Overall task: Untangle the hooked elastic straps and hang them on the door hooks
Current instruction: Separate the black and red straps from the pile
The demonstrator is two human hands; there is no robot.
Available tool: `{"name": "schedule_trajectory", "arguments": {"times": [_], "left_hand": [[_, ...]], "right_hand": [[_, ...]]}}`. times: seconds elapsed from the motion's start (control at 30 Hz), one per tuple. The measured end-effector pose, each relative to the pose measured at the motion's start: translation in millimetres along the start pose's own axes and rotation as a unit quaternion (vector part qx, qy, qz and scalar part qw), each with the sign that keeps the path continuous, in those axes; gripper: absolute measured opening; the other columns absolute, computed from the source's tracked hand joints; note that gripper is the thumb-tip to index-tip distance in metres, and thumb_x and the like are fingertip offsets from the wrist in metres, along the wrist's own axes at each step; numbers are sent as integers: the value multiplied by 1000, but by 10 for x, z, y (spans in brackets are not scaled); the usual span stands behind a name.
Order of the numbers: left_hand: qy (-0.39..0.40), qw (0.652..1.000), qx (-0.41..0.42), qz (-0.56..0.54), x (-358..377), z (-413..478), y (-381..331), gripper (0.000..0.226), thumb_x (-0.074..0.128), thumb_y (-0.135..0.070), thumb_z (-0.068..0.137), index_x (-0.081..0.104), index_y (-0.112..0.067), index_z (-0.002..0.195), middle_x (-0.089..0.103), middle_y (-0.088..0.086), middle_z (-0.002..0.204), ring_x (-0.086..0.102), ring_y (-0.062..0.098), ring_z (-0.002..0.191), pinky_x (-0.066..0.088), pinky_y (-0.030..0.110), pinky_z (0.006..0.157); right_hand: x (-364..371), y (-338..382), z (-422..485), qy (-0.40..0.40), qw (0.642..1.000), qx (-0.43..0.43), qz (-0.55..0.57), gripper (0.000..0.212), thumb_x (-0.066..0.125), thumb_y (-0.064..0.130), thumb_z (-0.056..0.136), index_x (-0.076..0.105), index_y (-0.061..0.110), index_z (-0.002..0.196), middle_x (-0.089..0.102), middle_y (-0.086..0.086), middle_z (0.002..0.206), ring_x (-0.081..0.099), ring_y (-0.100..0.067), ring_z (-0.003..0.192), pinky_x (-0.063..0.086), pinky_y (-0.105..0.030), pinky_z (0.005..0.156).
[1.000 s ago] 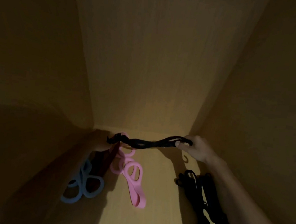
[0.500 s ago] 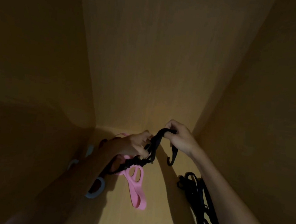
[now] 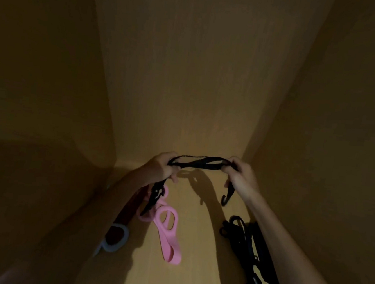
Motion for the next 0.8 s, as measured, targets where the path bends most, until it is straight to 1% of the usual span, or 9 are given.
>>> {"name": "schedule_trajectory", "arguments": {"times": [0.1,0.17,0.2,0.3,0.43,0.53,0.6,0.7,0.8], "left_hand": [[-32,998,-18,-54,-141,9,-166,18,49,1,79,50,-13,68,46,3,54,49,21,52,37,29,53],[-44,993,-12,-108,-164,28,-299,10,45,3,76,54,-1,74,44,2,48,45,24,52,36,33,58],[-45,991,-3,-126,-152,52,-356,12,43,5,78,55,3,78,44,1,46,44,24,52,37,35,62],[-31,992,2,-121,-48,0,-576,22,41,2,80,44,-12,63,47,5,53,46,23,55,36,35,65],[-6,987,12,-163,158,-51,-771,16,40,1,78,37,-12,70,40,8,59,45,23,55,43,38,67],[-9,984,10,-178,186,-47,-780,17,39,2,81,38,-12,73,38,7,61,44,23,56,45,40,68],[-24,989,0,-147,120,-41,-734,12,40,1,82,46,-9,86,41,8,64,45,23,59,44,38,67],[-76,986,-53,-139,-66,36,-496,42,41,-1,86,41,5,127,45,6,65,47,20,57,45,31,57],[-115,980,-100,-131,-186,69,-206,21,37,-1,89,46,-6,108,45,7,63,47,22,57,45,30,58]], "right_hand": [[234,-239,-70,55,997,26,-44,31,60,22,86,57,20,116,63,-3,106,59,-21,98,44,-31,79],[470,-287,-166,94,995,27,-21,46,65,29,85,51,24,128,59,8,115,52,-9,109,39,-24,86],[595,-300,-216,109,993,32,-4,48,67,33,84,50,23,129,57,12,110,50,-4,103,39,-20,82],[900,-276,-322,120,992,30,35,44,69,37,82,53,23,121,46,19,84,46,4,77,35,-8,62],[1086,-120,-335,83,989,-9,119,44,76,30,77,53,33,115,58,29,96,55,17,87,42,-2,71],[1067,-151,-288,27,996,-1,86,20,74,30,78,59,30,92,64,10,94,62,-6,87,46,-16,69],[1026,-246,-259,0,998,22,55,15,68,21,82,54,22,76,52,-2,91,55,-14,79,40,-18,60],[1049,-324,-292,41,995,32,84,8,61,17,89,61,13,95,54,4,91,56,-4,78,42,-11,66],[1113,-331,-478,111,987,18,113,12,51,20,96,59,21,105,63,9,80,59,4,66,44,-15,65]]}}
Point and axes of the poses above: each hand's wrist, its own z-axis towards the middle knuckle, its own x-axis out of the palm, y = z × x, the point moved 10 cm from there along z, towards the middle knuckle
